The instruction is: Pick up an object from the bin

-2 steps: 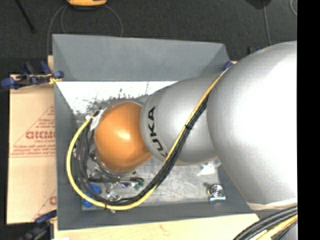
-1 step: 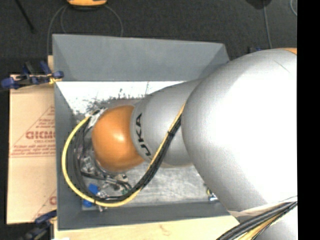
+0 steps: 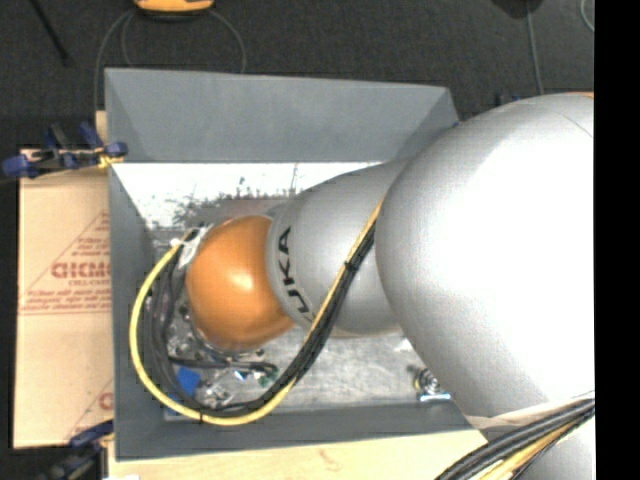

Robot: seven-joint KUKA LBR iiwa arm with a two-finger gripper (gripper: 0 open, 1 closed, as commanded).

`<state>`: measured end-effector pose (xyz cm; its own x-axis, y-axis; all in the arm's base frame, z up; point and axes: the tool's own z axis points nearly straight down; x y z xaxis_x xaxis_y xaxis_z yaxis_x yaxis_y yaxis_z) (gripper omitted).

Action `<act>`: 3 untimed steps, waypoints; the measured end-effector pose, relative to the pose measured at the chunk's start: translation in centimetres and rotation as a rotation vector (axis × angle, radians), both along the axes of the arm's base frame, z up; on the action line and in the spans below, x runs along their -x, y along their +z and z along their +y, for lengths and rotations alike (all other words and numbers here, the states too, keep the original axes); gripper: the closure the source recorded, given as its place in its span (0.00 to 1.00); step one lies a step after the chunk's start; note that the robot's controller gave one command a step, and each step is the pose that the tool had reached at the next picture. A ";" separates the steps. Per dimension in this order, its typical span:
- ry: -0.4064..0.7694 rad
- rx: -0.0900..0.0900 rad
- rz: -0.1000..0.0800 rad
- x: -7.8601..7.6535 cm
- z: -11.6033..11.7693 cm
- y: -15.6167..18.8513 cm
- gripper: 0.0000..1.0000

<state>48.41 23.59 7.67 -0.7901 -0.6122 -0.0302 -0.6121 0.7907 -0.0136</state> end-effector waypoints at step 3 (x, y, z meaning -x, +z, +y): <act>-0.010 0.006 0.025 -0.1 0.3 9.1 1.00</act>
Offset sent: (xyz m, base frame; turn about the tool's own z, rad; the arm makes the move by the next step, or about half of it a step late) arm 0.0000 0.0000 0.0000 0.0000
